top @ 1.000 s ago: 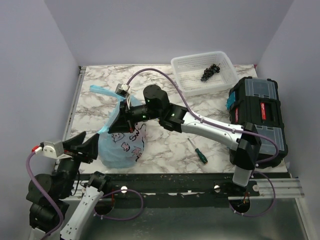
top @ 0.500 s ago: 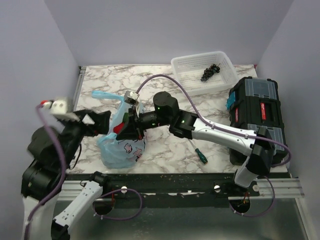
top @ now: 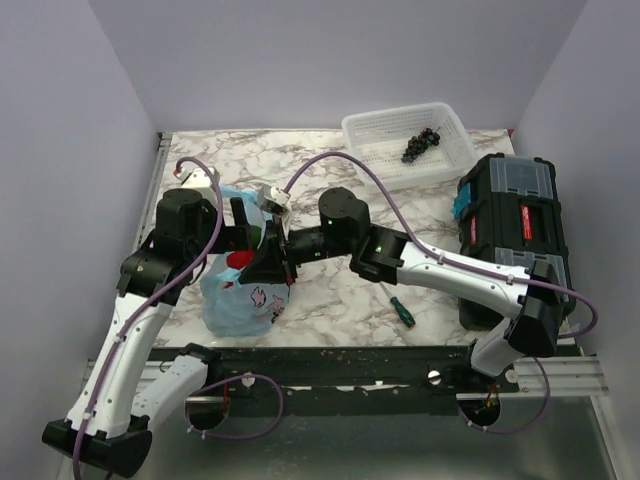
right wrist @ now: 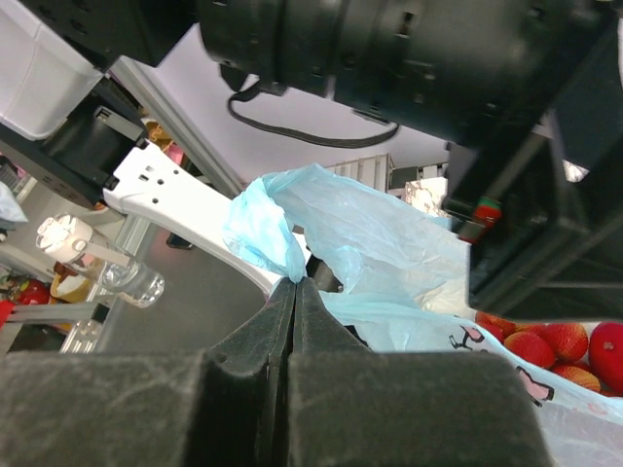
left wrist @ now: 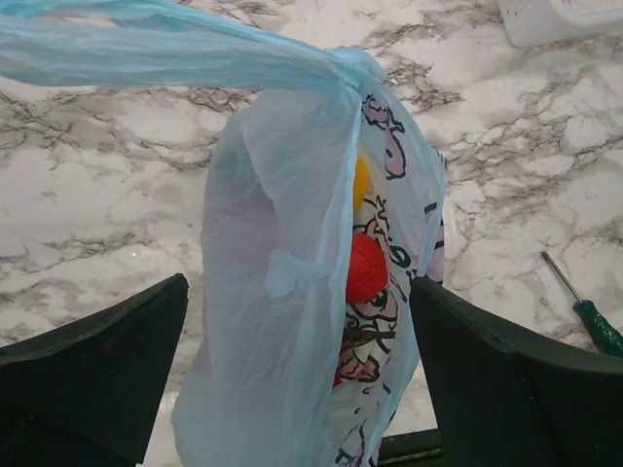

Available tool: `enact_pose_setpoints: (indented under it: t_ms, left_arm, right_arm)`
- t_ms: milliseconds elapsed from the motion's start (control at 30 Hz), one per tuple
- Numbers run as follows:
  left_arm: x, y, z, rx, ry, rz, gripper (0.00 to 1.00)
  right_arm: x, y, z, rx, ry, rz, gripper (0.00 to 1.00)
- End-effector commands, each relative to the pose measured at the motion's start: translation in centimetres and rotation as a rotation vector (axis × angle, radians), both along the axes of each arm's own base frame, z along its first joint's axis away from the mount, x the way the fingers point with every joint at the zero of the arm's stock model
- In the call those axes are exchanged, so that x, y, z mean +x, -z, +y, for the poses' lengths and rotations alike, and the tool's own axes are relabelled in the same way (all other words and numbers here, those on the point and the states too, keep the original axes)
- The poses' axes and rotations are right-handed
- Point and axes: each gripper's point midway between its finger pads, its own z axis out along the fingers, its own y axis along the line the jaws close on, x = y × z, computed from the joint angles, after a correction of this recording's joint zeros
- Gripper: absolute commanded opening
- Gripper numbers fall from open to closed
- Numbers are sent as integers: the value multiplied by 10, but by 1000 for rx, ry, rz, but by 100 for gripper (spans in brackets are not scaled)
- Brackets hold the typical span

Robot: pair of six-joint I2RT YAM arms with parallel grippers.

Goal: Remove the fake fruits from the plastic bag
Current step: Adjust the plastic bag at the center of the board.

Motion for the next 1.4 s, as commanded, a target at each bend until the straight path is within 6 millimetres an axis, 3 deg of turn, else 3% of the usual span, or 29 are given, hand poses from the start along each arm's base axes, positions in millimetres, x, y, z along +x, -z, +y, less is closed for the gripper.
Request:
enact_pose_setpoints:
  t_ms: [0, 133, 333, 467, 567, 700, 833, 900, 1000, 1033, 1133, 1267, 1367]
  left_arm:
    - [12, 5, -22, -45, 116, -23, 89]
    - [24, 17, -21, -4, 115, -7, 74]
    - [45, 25, -7, 41, 28, -78, 22]
    - [51, 11, -1, 6, -11, -136, 0]
    - [56, 0, 8, -15, -80, -150, 0]
    - [62, -13, 12, -45, -119, -166, 0]
    - [61, -22, 9, -69, -96, -197, 0]
    - [58, -23, 6, -78, -69, -216, 0]
    - [54, -23, 5, -77, -52, -252, 0]
    - [52, -22, 6, -74, -49, -263, 0]
    - [47, -21, 7, -73, -45, -296, 0]
    - [44, -17, 1, -94, -10, -327, 0]
    - [43, -13, -5, -105, 23, -318, 0]
  right_arm:
    - [-4, -4, -2, 11, 15, -14, 1]
    - [-12, 0, 3, 1, 10, -14, 1]
    - [-28, 11, 18, -68, 52, -70, 1]
    - [-57, 27, 27, -135, 51, -130, 1]
    - [-83, 45, 31, -170, 63, -199, 1]
    - [-92, 93, 40, -285, 155, -308, 1]
    - [-75, 153, 40, -433, 284, -368, 1]
    - [-66, 173, 39, -489, 334, -376, 1]
    - [-60, 180, 36, -511, 379, -358, 1]
    - [-61, 176, 35, -501, 386, -342, 6]
    - [-66, 159, 26, -426, 373, -311, 44]
    - [-67, 141, 12, -390, 381, -292, 74]
    - [-62, 127, -2, -370, 411, -295, 87]
